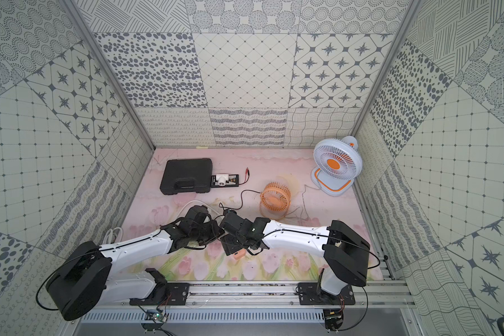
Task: Plug the desk fan into the power strip
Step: Insert the plug into the socket, then adjust the socket at the center of the board.
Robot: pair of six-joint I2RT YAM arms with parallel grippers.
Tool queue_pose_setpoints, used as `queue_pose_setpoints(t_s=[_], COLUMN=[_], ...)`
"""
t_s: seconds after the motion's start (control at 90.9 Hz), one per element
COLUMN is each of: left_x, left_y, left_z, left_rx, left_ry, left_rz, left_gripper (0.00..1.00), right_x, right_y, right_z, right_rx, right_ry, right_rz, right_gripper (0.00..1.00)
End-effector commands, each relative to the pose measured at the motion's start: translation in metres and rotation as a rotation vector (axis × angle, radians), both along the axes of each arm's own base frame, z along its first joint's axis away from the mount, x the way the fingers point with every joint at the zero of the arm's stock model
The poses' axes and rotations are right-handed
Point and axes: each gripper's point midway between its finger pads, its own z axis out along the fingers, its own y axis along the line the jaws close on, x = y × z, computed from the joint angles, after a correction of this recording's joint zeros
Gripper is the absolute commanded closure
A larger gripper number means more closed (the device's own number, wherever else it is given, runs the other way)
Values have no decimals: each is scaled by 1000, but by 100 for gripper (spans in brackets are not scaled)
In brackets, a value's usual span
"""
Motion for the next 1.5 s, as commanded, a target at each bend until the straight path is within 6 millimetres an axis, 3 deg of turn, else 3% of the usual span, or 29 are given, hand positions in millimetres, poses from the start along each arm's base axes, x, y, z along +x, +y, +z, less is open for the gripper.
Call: queue_pose_setpoints(t_s=[0.0, 0.143, 0.264, 0.506, 0.66, 0.88, 1.332, 1.486], left_x=[-9, -8, -7, -8, -9, -11, -13, -14], left_y=[21, 15, 11, 2, -2, -4, 4, 6], left_z=[-13, -5, 0, 9, 12, 2, -2, -2], left_rx=[117, 75, 52, -13, -45, -57, -13, -3], left_ry=[33, 10, -4, -24, -28, 1, -1, 0], left_rz=[6, -7, -19, -41, -44, -41, -31, -29], left_gripper=[87, 86, 84, 83, 82, 83, 83, 82], right_x=[5, 16, 29, 30, 31, 15, -21, -6], right_y=[-2, 4, 1, 3, -9, 3, 33, 31], right_z=[-5, 21, 33, 23, -5, -30, -32, -17], right_rx=[57, 108, 102, 83, 55, 109, 147, 127], right_ry=[52, -14, -80, -57, -39, 61, 148, 79], right_rz=[-43, -51, -72, -59, -97, -82, 17, -11], right_gripper=[24, 32, 33, 28, 28, 27, 30, 30])
